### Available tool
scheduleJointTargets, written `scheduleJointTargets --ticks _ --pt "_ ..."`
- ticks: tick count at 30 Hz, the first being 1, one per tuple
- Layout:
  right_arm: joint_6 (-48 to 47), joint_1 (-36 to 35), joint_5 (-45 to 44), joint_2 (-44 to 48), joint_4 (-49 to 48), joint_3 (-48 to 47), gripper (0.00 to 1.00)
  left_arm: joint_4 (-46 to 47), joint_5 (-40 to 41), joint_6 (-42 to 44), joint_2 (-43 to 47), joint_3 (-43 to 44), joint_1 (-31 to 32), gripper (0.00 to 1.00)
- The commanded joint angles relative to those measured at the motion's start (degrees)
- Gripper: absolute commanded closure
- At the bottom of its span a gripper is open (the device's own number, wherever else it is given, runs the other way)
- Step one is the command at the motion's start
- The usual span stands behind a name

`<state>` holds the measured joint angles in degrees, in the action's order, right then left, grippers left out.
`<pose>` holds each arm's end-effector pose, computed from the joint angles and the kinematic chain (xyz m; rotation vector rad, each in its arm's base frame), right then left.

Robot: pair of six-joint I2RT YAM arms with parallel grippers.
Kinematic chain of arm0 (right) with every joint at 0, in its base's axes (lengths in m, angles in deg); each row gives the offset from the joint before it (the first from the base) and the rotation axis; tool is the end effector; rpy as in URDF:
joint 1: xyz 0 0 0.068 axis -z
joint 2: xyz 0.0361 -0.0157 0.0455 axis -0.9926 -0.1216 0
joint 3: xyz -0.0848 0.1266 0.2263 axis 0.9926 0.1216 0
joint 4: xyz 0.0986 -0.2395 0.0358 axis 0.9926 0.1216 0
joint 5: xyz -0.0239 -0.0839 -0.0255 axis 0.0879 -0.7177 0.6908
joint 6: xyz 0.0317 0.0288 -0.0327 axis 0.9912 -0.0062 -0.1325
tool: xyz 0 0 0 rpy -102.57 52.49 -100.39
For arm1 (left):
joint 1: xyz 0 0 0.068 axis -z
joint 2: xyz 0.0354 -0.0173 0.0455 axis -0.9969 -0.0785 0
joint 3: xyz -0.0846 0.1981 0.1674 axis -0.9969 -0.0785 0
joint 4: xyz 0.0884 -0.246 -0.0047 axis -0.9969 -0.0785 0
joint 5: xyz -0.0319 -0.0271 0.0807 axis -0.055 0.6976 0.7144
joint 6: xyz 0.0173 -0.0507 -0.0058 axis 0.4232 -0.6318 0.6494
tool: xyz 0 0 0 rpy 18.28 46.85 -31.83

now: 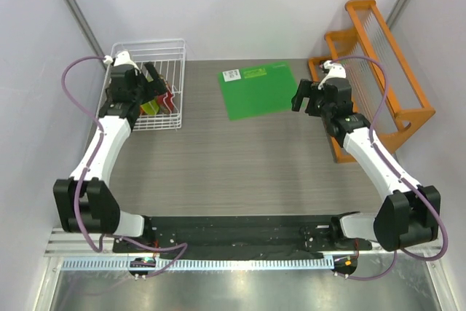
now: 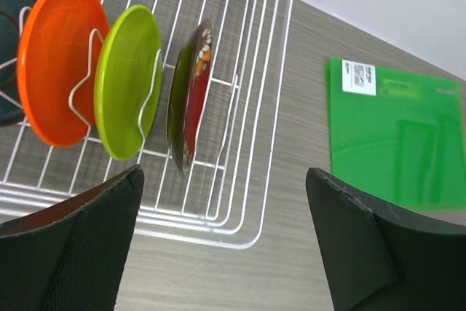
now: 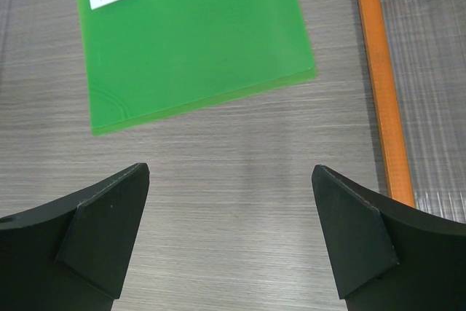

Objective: Unload the plates from the dish rack

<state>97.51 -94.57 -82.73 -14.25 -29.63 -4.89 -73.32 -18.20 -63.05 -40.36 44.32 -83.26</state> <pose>0.2889 0.0569 0.3130 0.0949 2.0300 0.2330 0.3239 -0.0103 0.3398 -0.4657 1.9602 -0.2580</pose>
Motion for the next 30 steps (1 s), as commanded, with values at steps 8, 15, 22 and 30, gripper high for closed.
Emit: scheduleJointTargets --ticks 8,15,22,30 --pt "-3.0 0.1 -1.5 -2.2 -0.8 -2.5 0.0 10.9 2.1 -2.1 -15.2 8.6 0.0 0.23" --pt "-3.2 0.4 -2.0 -2.9 -0.8 -2.6 0.0 12.1 5.4 -1.3 -20.1 9.1 0.0 0.3" --pt "-3.0 0.6 -1.9 -4.5 -0.4 -3.2 0.01 11.7 12.6 1.5 -20.7 6.8 1.3 0.41" --pt "-2.9 0.7 -2.1 -4.9 0.2 -3.6 0.01 11.5 15.1 2.6 -23.2 6.4 2.8 0.45"
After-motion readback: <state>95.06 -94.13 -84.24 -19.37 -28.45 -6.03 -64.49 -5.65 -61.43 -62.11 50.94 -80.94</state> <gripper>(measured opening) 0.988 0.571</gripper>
